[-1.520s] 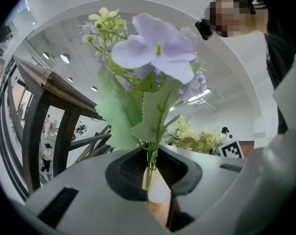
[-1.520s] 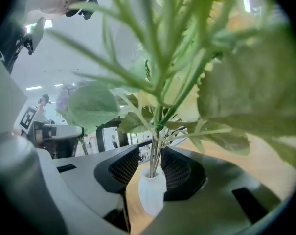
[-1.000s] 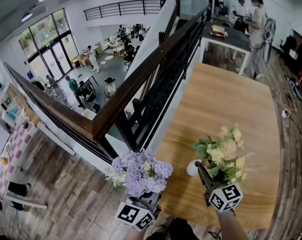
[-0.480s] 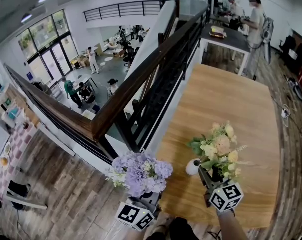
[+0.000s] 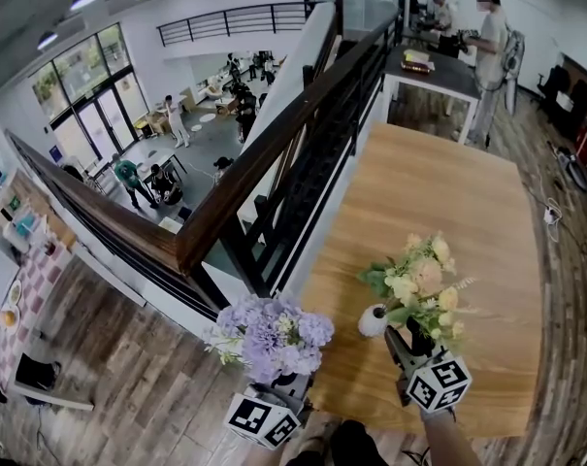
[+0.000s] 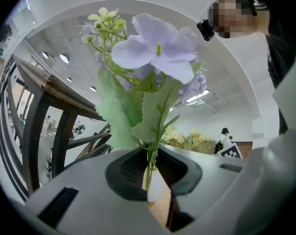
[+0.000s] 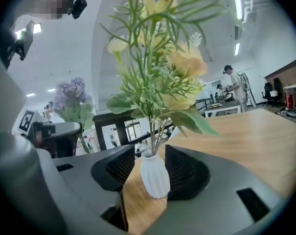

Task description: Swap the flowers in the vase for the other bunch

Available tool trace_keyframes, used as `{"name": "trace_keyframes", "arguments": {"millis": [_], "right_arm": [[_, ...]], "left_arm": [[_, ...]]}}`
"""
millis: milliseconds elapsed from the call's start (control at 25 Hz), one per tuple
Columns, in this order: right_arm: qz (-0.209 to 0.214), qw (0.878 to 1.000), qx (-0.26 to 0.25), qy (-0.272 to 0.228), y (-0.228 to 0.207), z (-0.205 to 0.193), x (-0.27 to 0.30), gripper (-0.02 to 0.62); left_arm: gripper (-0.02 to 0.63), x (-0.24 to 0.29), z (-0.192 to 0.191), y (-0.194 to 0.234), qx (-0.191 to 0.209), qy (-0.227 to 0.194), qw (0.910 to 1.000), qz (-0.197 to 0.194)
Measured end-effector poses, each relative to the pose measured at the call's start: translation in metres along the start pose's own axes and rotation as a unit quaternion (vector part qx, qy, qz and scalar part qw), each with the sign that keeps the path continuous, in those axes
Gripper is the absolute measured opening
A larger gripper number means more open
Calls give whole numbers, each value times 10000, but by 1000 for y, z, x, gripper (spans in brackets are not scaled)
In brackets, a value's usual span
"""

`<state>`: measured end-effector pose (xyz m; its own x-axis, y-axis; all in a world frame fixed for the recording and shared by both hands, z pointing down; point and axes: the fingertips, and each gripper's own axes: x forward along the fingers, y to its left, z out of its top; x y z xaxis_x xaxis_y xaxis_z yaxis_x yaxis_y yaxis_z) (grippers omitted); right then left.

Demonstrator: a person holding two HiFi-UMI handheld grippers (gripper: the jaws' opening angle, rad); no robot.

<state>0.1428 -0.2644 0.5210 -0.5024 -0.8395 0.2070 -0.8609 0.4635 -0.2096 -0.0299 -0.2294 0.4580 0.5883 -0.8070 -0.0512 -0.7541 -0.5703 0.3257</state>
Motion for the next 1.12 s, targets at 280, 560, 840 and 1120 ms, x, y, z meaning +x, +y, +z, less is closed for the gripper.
{"name": "trace_keyframes", "arguments": {"millis": [280,560,840,1120], "right_arm": [[16,9999,76,68,7,-10,-15,176],[39,9999,143,58,20,-16,-38,161],[-33,9999,101,-134,37,-9,-65,90],[-168,9993,57,-339,58,1,-93,58]], "left_arm": [[55,-4,-4,-7,-4,59,9999,-111],[55,-12,-10,-20,-25,169,9995,-272],[55,-25,-11,-37,9,193,9983,-552],[55,-44,-15,-53,-32,224,9964,-819]]}}
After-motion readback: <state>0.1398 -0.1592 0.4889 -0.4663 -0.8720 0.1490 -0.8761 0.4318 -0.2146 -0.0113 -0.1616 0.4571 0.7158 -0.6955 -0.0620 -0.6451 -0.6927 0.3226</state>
